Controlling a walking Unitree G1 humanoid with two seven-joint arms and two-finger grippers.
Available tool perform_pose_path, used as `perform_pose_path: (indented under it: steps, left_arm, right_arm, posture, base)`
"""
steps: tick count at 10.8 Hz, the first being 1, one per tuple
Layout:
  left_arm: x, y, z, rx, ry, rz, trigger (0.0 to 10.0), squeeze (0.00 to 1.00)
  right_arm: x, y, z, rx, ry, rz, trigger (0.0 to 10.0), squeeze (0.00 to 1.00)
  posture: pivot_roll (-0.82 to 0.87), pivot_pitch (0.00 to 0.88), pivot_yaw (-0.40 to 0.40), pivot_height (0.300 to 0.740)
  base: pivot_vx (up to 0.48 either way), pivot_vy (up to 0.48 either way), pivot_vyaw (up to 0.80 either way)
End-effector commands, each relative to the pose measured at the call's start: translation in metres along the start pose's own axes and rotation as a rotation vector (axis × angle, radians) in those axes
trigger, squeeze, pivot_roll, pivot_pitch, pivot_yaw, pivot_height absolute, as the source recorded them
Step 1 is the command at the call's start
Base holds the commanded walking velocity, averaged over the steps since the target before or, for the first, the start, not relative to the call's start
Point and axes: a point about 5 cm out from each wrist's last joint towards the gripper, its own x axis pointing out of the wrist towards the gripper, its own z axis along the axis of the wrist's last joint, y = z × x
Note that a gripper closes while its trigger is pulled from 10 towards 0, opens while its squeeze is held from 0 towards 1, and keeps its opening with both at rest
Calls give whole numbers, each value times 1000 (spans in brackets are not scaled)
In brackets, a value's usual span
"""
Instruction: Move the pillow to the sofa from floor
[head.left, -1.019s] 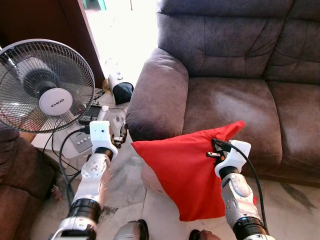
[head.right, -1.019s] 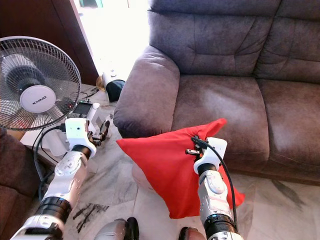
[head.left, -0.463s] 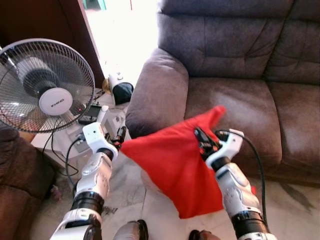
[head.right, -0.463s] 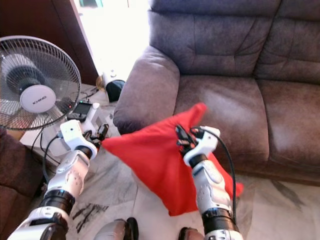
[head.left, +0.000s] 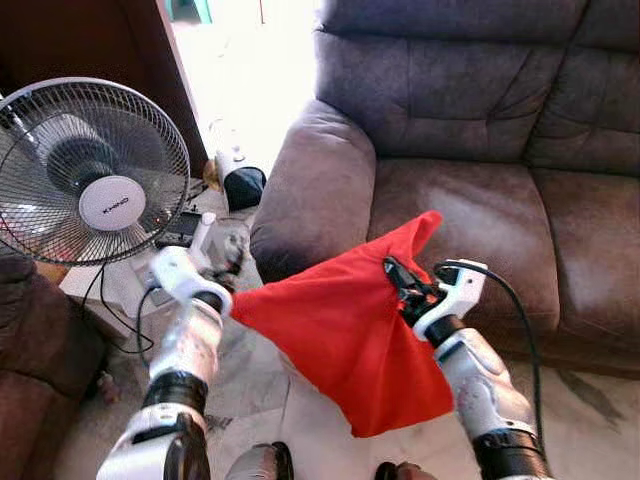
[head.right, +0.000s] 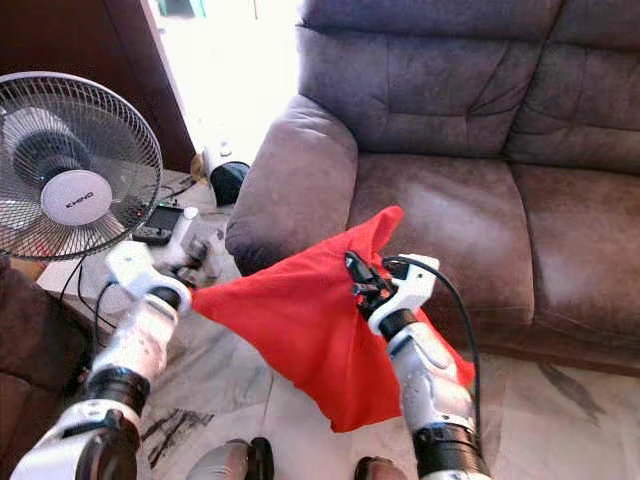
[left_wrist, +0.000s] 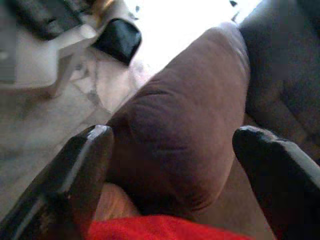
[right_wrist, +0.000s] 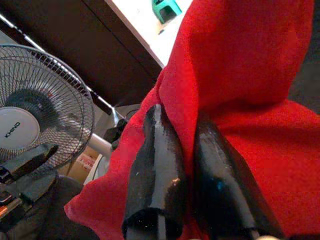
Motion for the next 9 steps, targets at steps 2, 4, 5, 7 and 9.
perform_pose_path:
  steps: [2,4,5,7,9]
  left_arm:
    - [-3,13,-3,33,90,118,10000,1000]
    - [-5,20,-13,71,176,146,10000,0]
    - [-6,22,-15,85,192,194,10000,0]
    - [-10,23,-19,67,242,227,10000,0]
    - [-11,26,-31,28,324,227,10000,0]
  right_arm:
    - [9,19,24,-43,-103,96,10000,0]
    - [11,21,24,-37,-101,100,10000,0]
    - [11,21,25,-54,-99,100,10000,0]
    - [10,19,26,-55,-101,91,10000,0]
    - [11,21,25,-58,-101,94,10000,0]
  posture:
    - [56,55,24,740]
    - [56,46,25,740]
    - [50,39,27,740]
    - [55,28,28,740]
    - [50,24,29,740]
  base:
    - [0,0,0]
    - [0,0,0]
    - [0,0,0]
    - [0,0,0]
    - [0,0,0]
